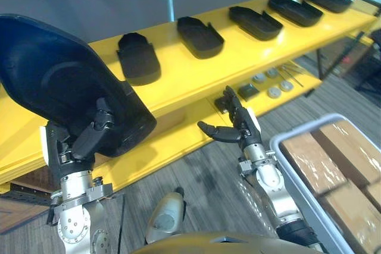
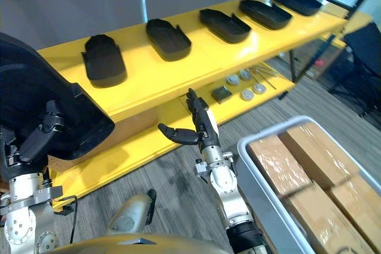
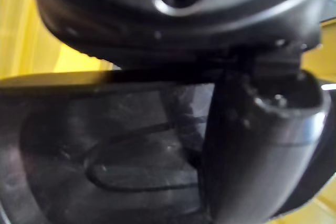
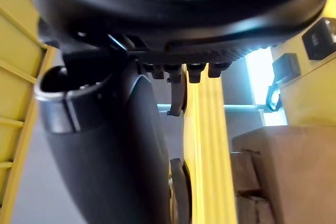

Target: Walk over and take three plastic housings, then place them on the shelf

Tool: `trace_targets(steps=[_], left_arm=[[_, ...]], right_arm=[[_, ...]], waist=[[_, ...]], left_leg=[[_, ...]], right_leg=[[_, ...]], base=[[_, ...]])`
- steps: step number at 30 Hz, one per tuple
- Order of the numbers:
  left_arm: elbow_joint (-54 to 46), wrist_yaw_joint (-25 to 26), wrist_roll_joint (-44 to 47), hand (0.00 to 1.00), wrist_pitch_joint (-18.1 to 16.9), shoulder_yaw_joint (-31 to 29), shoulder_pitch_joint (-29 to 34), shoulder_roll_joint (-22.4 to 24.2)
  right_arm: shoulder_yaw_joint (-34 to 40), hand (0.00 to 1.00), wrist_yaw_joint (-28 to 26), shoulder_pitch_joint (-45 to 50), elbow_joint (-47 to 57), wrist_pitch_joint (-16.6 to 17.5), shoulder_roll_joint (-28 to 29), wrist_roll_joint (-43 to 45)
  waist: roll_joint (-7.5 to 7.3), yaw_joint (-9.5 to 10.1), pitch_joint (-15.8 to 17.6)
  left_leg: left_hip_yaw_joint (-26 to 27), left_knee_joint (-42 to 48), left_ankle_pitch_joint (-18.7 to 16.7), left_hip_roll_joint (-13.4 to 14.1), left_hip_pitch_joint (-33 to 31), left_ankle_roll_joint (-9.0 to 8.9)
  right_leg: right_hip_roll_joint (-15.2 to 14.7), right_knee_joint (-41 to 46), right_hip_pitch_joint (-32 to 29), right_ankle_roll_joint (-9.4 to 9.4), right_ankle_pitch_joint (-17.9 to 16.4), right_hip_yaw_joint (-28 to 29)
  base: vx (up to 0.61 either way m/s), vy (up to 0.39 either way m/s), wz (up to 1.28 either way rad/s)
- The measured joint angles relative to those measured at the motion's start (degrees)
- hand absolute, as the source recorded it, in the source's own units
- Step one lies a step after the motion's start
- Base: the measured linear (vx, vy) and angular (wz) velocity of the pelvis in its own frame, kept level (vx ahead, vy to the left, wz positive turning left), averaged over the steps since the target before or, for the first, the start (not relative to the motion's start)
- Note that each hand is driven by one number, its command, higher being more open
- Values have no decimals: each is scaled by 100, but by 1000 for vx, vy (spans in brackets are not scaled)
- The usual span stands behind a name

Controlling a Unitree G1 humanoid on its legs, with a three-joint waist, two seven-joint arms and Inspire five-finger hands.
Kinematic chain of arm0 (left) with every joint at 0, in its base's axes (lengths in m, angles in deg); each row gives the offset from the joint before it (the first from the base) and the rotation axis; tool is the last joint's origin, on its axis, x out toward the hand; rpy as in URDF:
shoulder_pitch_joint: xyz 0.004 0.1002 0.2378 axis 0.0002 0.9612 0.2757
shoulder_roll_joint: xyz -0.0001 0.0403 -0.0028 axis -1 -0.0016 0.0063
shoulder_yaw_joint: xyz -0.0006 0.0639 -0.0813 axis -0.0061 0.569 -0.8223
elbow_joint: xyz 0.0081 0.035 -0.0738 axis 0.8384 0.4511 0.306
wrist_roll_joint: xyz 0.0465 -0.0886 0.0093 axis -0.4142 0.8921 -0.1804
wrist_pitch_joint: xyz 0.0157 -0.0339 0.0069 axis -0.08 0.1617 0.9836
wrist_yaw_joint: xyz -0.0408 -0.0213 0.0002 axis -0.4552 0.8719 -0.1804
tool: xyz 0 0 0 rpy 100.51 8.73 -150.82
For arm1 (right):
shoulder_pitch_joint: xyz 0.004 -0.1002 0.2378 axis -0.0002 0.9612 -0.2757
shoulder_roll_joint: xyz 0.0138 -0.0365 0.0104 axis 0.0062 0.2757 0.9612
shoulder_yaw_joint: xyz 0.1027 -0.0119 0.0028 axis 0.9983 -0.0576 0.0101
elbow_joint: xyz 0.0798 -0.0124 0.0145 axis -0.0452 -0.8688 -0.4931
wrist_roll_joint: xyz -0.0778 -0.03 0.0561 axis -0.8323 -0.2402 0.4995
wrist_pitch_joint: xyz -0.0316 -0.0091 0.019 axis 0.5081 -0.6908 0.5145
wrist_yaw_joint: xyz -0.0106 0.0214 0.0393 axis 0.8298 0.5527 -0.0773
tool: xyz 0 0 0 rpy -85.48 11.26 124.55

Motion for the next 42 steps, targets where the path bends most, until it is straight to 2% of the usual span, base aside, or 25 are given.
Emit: trace_targets(steps=[1, 2, 3, 4, 6, 7, 8, 10, 11, 12, 13, 14, 15, 18, 20, 22, 26, 32, 36, 37, 38, 39, 40, 41, 42], left_arm=[[10, 28, 61, 0, 58, -13, -49, 40], [-6, 28, 152, 0, 90, -6, -45, 42], [-28, 93, 157, 0, 92, -78, -34, -17], [-28, 152, 158, 0, 97, -102, -32, -31], [-28, 319, 182, 0, 101, -199, -95, -32], [-28, 420, 182, 0, 102, -262, -227, -61], [-14, 441, 187, 0, 99, -325, -434, -158], [57, 546, 184, 0, 84, -313, -864, -379], [154, 611, 182, 0, 77, -281, -1147, -442], [206, 636, 184, 0, 77, -256, -1256, -458], [253, 658, 184, 0, 77, -221, -1345, -487], [250, 647, 187, 0, 60, -197, -1317, -552], [297, 627, 189, 0, 49, -149, -1309, -491], [306, 448, 332, 0, 57, 9, -1052, -373], [287, 295, 450, 0, 57, 13, -1059, -318], [242, 38, 457, 0, 57, 51, -1055, -305], [108, -77, 448, 0, 56, 73, -956, -301], [52, -56, 346, 0, 60, 78, -323, -215], [52, -36, 368, 0, 60, 114, -176, -125], [52, -38, 383, 0, 56, 112, -180, -88], [52, -40, 395, 0, 51, 113, -202, -65], [53, -38, 396, 0, 23, 178, -220, -76], [55, -34, 377, 0, 9, 206, -229, -85], [60, -11, 373, 0, -28, 276, -235, -88], [69, 21, 362, 0, -39, 339, -239, -84]], right_arm=[[33, 100, 46, -22, 9, 31, 14, 1], [71, 100, 86, -62, 9, 58, 55, 1], [120, 100, 100, -149, 8, 154, 138, 1], [141, 100, 79, -205, 0, 193, 158, 8], [210, 100, -358, -496, -6, 373, 85, 543], [337, 100, -718, -738, 86, 486, -54, 887], [485, 100, -955, -1049, 308, 587, -286, 1034], [782, 100, -1151, -1595, 808, 779, -782, 1304], [1003, 100, -1263, -2065, 1103, 827, -1108, 1580], [1098, 100, -1299, -2287, 1236, 827, -1249, 1756], [1234, 100, -1330, -2704, 1468, 838, -1443, 2034], [1324, 100, -1351, -3014, 1683, 850, -1503, 2357], [1363, 100, -1373, -3114, 1783, 867, -1542, 2531], [1375, 100, -1347, -3237, 2079, 813, -1499, 2832], [1396, 100, -1279, -3071, 2049, 504, -1427, 2780], [1514, 100, -1237, -2602, 2051, 183, -1348, 2671], [1617, 100, -1369, -1260, 1920, -304, -777, 2600], [1696, 100, -1583, -293, 1837, -308, -192, 2654], [1724, 100, -1599, 180, 1771, -177, -84, 2411], [1787, 100, -1595, 218, 1754, -143, -96, 2234], [1835, 100, -1598, 205, 1754, -105, -111, 2125], [1952, 100, -1609, 192, 1758, 0, -137, 1998], [1991, 100, -1615, 167, 1758, 32, -156, 1985], [1997, 100, -1620, 122, 1759, 116, -212, 1992], [1991, 100, -1620, 85, 1761, 212, -278, 1990]], waist=[[23, -36, -12], [27, -27, -38], [-6, -23, -54], [5, -27, -44], [97, -54, 11], [197, -83, 58], [266, -168, 79], [272, -336, 81], [271, -416, 81], [253, -454, 70], [144, -482, 11], [-114, -452, -144], [-58, -447, -162], [321, -333, -412], [346, -286, -425], [342, -317, -424], [306, -200, -416], [269, -366, -405], [280, -391, -334], [276, -418, -277], [242, -480, -194], [172, -569, -124], [140, -637, -98], [-12, -760, -35], [-47, -837, -53]], left_leg=[[-111, 56, -33, -69, -10, 48], [-157, 14, -47, -132, 30, 110], [-270, -232, -99, -172, 222, 169], [-337, -358, -89, -187, 335, 223], [-483, -607, -74, -130, 667, 327], [-606, -765, -81, -59, 884, 329], [-783, -882, -84, -1, 1017, 323], [-1156, -904, -131, -54, 1045, 286], [-1415, -905, -176, -116, 1102, 247], [-1541, -910, -188, -159, 1148, 215], [-1731, -921, -243, -305, 1239, 95], [-1872, -903, -381, -518, 1287, 4], [-1924, -853, -468, -501, 1345, -45], [-1183, -1011, -476, 222, 1396, -159], [-600, -1267, -321, 427, 1458, -166], [88, -1477, -202, 559, 1514, -89], [186, -1753, -49, 476, 1527, -97], [253, -1758, -51, 382, 1529, -91], [472, -1082, -180, 428, 1221, -106], [557, -987, -167, 419, 1212, -140], [592, -829, -232, 381, 1180, -288], [862, -430, -392, 543, 1012, 10], [944, -262, -408, 659, 938, 46], [983, -30, -364, 876, 776, 68], [925, 22, -167, 1060, 691, 58]], right_leg=[[-110, 506, -242, -28, 164, 147], [-232, 1217, -603, 31, 545, 505], [-403, 2112, -1073, -17, 1365, 881], [-489, 2442, -1258, -92, 1548, 954], [-455, 3135, -1785, -527, 793, 983], [-188, 2893, -2012, -751, 452, 935], [202, 2167, -2212, -894, 327, 1022], [776, 1064, -2519, -866, 350, 1755], [1006, 574, -2671, -762, 452, 2205], [1075, 315, -2675, -683, 514, 2360], [1104, -172, -2596, -751, 745, 2551], [942, -436, -2514, -829, 1260, 2585], [926, -403, -2407, -791, 1348, 2465], [1272, -1018, -1789, -970, 1366, 1688], [1329, -1277, -1544, -1022, 1397, 1399], [1321, -1461, -1376, -1041, 1407, 1113], [1260, -1715, -1309, -985, 1462, 1050], [1194, -1888, -1212, -904, 1525, 1087], [1196, -1839, -1187, -982, 1463, 1085], [1114, -1786, -1156, -989, 1441, 1080], [1002, -1764, -1115, -973, 1415, 1037], [794, -1628, -1112, -954, 1355, 935], [672, -1518, -1132, -938, 1305, 937], [371, -1308, -1186, -856, 1198, 968], [68, -1119, -1304, -752, 1132, 1089]], base=[[266, 148, 69], [229, 183, 62], [229, 183, 42], [321, 124, 31], [274, 58, 15], [230, 30, 41], [271, -14, 71], [234, -97, 110], [199, -149, 116], [272, -243, 125], [284, -318, 119], [302, -355, 118], [301, -355, 99], [301, -286, 92], [193, -171, 77], [136, -105, 81], [70, 23, 20], [11, 56, 0], [-49, 30, 3], [-106, 98, 12], [-130, 117, 26], [-115, 113, 29], [-123, 155, 35], [-74, 213, 14], [-60, 321, 1]])
